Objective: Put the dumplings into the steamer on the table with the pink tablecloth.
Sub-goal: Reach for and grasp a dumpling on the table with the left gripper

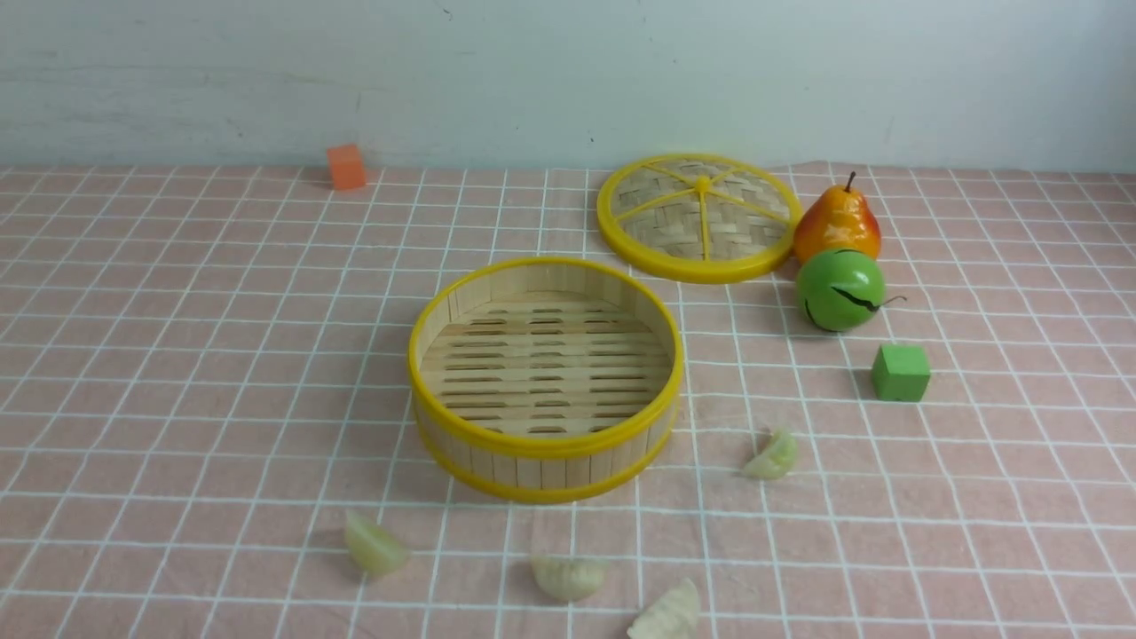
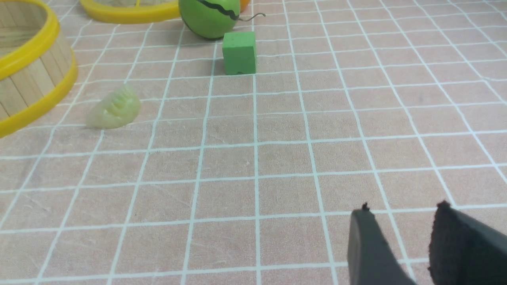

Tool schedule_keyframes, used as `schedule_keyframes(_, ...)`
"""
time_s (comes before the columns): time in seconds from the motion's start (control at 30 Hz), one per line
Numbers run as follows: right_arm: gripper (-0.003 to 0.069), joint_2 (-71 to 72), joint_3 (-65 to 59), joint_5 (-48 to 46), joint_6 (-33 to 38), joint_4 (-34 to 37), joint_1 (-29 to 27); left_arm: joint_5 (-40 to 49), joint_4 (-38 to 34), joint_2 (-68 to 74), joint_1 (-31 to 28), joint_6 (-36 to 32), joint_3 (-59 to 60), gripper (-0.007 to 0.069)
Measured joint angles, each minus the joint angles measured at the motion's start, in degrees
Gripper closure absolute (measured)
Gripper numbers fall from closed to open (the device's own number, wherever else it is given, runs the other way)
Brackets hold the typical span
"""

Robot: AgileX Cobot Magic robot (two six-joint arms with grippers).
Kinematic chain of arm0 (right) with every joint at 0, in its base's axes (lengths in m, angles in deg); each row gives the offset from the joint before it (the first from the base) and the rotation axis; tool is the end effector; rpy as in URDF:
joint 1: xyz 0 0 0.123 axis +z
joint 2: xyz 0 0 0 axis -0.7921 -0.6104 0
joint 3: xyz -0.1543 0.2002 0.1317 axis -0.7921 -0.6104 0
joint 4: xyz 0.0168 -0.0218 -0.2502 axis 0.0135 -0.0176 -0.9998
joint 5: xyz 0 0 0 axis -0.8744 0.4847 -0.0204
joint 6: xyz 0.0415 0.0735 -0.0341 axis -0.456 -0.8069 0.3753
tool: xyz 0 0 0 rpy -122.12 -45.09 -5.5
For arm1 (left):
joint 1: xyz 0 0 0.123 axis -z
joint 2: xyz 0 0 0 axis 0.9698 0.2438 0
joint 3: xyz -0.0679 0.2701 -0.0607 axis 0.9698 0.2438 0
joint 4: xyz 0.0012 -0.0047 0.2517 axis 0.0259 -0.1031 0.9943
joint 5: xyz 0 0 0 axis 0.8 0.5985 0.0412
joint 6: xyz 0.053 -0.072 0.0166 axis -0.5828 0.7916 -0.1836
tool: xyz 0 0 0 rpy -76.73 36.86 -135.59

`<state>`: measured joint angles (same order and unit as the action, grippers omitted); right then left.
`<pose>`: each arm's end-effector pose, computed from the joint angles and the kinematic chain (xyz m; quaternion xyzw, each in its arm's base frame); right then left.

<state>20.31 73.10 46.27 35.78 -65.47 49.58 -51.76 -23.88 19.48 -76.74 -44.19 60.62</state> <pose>0.0521 -0.0019 0.1737 0.0647 0.8038 0.0233 0.5909 0.0523 0.0001 0.1686 -0.0858 0.8056 -0.0578 0.5834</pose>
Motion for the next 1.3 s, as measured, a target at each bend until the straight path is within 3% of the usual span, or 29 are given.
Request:
schedule_keyframes(0.77,0.042,0.0,0.0,0.0,0.0,0.0,0.0,-1.4,-0.3,0.0,0.0,0.9,0.0,0.0387)
schedule_keyframes(0.9,0.042,0.0,0.0,0.0,-0.6,1.5,0.0,-5.3,-17.0,0.0,0.0,13.8,0.0,0.0387)
schedule_keyframes(0.97,0.042,0.0,0.0,0.0,-3.7,6.7,0.0,-7.5,-32.7,0.0,0.0,24.9,0.0,0.0387)
schedule_keyframes(1.03,0.042,0.0,0.0,-0.2,-8.6,13.8,0.0,-9.0,-43.3,0.0,0.0,31.3,0.0,0.0387)
schedule_keyframes(1.07,0.042,0.0,0.0,-0.3,-9.2,14.7,0.0,-9.2,-44.2,0.0,0.0,31.7,0.0,0.0387)
schedule_keyframes(1.1,0.042,0.0,-0.1,-0.8,-15.5,23.5,0.0,-10.3,-50.0,0.0,0.0,33.7,0.0,0.0386)
schedule_keyframes(1.13,0.042,0.0,-0.1,-0.9,-16.2,24.6,0.0,-10.4,-50.4,0.0,0.0,33.8,0.0,0.0386)
schedule_keyframes(1.17,0.042,0.0,-0.3,-1.1,-21.2,31.9,0.0,-10.8,-52.4,0.0,0.0,33.1,0.0,0.0386)
schedule_keyframes(1.3,0.042,0.0,-0.5,-1.5,-26.1,40.8,0.0,-11.4,-53.8,0.0,0.0,31.1,0.0,0.0386)
